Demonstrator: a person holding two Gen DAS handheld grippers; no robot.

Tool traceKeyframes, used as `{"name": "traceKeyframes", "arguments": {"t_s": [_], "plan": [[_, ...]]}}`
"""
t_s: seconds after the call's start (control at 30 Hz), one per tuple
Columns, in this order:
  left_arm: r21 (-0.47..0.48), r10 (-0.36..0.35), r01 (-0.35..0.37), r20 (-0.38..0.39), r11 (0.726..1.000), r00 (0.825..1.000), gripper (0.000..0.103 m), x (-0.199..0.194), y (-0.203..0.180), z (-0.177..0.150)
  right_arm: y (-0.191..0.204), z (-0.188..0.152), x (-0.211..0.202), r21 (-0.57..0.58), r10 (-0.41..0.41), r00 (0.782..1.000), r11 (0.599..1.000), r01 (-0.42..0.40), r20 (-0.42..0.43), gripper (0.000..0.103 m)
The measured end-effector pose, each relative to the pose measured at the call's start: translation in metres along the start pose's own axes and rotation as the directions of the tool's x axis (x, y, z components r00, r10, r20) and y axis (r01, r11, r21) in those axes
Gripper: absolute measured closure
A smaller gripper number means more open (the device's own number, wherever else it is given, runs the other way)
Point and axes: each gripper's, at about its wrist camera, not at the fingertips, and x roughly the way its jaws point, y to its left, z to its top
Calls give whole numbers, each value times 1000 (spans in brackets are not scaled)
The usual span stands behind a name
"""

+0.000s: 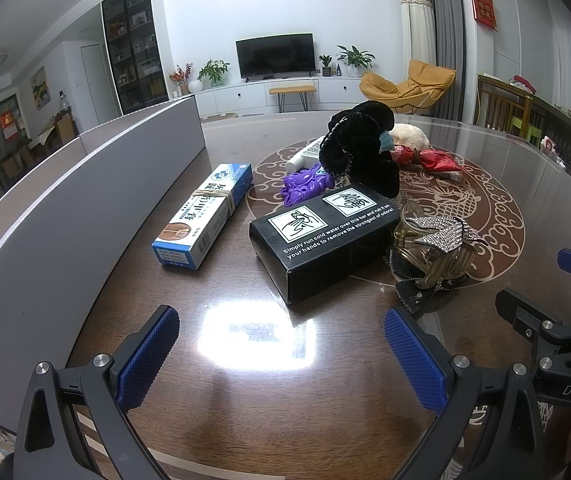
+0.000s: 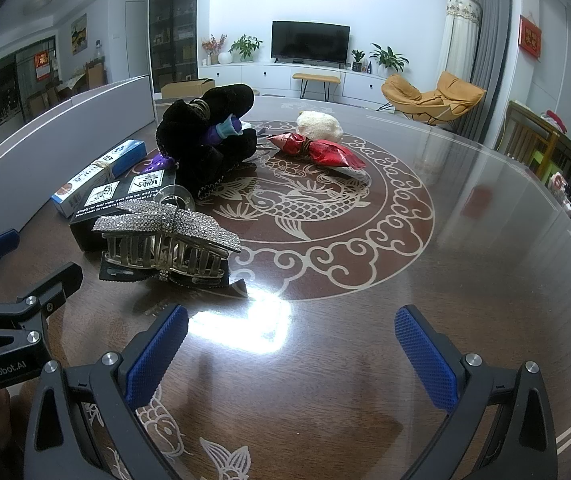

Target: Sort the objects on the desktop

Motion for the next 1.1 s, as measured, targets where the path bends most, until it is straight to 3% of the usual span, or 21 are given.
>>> {"name": "traceKeyframes", "arguments": {"t_s": [1.1], "plan": [[5,6,-6,5,1000,1000,0,2,-1,-1,1,-1,0,2,0,1000,1000,0,-2,0]]}}
